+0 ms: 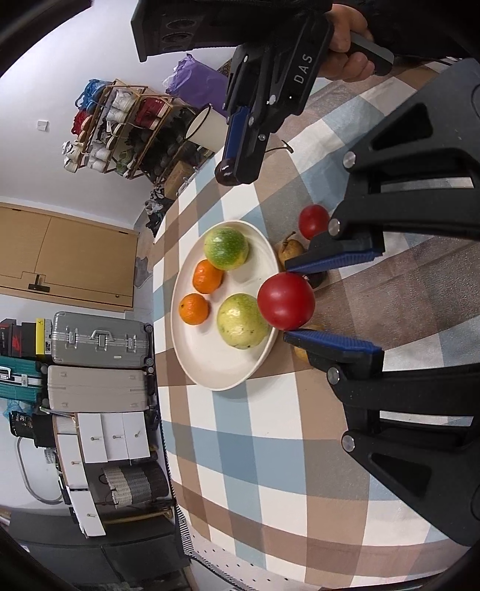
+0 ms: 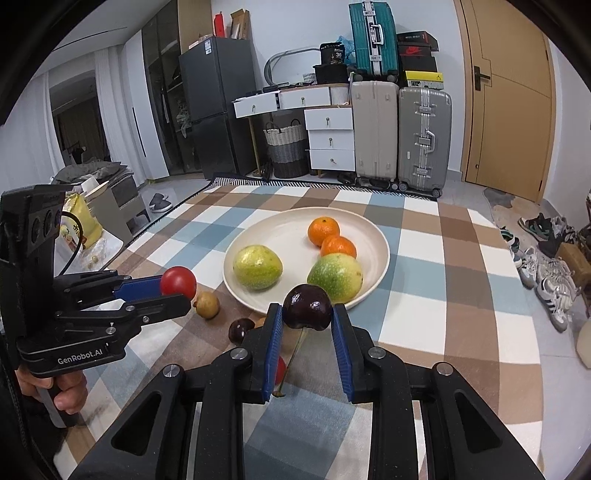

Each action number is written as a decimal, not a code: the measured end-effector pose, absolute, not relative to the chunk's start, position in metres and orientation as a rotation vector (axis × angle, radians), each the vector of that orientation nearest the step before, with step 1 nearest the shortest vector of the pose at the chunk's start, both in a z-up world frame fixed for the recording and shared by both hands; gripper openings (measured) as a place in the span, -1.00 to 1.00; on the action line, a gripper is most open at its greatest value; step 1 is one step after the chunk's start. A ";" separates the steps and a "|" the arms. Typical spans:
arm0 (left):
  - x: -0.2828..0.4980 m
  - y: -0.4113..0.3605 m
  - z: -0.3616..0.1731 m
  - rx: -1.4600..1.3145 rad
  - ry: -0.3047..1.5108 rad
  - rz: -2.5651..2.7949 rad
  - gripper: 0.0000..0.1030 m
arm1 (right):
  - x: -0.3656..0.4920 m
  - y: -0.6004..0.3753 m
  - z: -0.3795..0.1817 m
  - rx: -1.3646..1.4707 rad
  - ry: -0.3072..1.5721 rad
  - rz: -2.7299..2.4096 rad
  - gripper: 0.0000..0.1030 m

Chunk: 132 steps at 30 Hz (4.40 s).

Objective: Organize fruits
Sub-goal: 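Carry the tomato and cherry over the cream plate with both tools, then open both tools to drop the tomato and cherry onto the plate, then move both tools back toward the fruits left on the cloth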

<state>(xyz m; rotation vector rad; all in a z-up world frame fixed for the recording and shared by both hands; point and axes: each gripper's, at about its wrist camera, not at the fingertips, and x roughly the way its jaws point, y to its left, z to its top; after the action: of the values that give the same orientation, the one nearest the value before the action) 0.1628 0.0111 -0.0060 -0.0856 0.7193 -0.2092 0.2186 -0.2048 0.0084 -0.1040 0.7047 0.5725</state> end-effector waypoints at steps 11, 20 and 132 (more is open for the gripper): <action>0.174 0.024 0.020 -0.079 0.676 -0.173 -0.45 | 0.239 -0.202 0.035 -0.105 0.678 0.587 -0.47; 0.194 0.028 0.018 -0.055 0.675 -0.142 -0.45 | 0.257 -0.192 0.029 -0.090 0.692 0.588 -0.47; 0.179 0.031 -0.042 -0.036 0.759 -0.048 0.99 | 0.233 -0.180 -0.056 -0.186 0.899 0.551 0.99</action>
<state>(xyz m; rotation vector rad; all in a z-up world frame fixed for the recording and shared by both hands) 0.1789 0.0306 -0.0421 -0.0360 0.7586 -0.0482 0.2330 -0.1804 -0.0558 -0.1857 0.8989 0.5511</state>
